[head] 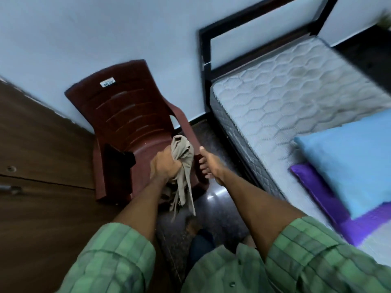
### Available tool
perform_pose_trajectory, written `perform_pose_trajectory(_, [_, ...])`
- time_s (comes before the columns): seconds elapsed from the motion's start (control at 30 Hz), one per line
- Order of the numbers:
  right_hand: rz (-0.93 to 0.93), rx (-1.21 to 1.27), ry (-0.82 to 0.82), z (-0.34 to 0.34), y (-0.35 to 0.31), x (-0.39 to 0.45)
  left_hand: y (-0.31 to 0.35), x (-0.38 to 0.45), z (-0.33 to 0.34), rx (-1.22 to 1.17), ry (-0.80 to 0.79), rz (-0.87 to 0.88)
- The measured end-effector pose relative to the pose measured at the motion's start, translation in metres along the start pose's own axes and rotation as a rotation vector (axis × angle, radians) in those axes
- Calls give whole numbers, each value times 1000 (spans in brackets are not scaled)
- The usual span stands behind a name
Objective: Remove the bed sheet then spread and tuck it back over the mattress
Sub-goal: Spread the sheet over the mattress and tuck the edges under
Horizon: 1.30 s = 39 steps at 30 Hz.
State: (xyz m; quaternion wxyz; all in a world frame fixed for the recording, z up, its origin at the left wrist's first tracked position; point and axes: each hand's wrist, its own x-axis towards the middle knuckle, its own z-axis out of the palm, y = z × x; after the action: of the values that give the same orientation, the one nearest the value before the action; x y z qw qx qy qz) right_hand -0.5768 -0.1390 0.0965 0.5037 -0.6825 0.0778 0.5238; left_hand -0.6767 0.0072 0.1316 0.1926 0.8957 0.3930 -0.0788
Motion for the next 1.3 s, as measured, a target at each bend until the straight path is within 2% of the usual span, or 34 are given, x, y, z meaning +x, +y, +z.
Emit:
perform_pose_trajectory(0.13, [-86, 20, -133, -51, -3, -46, 86, -15, -15, -9, -39, 79])
perform_pose_trajectory(0.23, [-247, 233, -193, -87, -5, -60, 142, -21, -22, -94, -49, 142])
perform_pose_trajectory(0.4, [-371, 414, -161, -157, -15, -62, 227, -18, -11, -317, -78, 243])
perform_pose_trajectory(0.57, [-271, 554, -39, -216, -29, -84, 308, -11, 3, -327, -217, 333])
perform_pose_trajectory(0.7, [-330, 812, -16, -253, -48, -85, 356, 19, 16, -322, -315, 365])
perform_pose_trajectory(0.8, [-431, 990, 9, -280, -69, -69, 401, 49, 34, -415, -425, 344])
perform_pose_trajectory(0.87, [-406, 997, 70, -299, -84, -56, 427, 64, 43, -553, -515, 299])
perform_pose_trajectory(0.97, [-359, 1014, 234, -328, -116, -27, 461, 98, 51, -884, -765, 69])
perform_pose_trajectory(1.07, [-337, 1117, 449, -349, -138, 5, 478, 137, 58, -922, -931, -22])
perform_pose_trajectory(1.17, [-240, 1212, 598, -371, -159, 39, 508, 199, 68, -882, -883, -69])
perform_pose_trajectory(1.2, [-224, 1209, 637, -377, -157, 44, 514, 203, 65, -813, -776, -13])
perform_pose_trajectory(1.3, [-167, 1192, 727, -393, -163, 86, 534, 242, 58, -318, -386, 266])
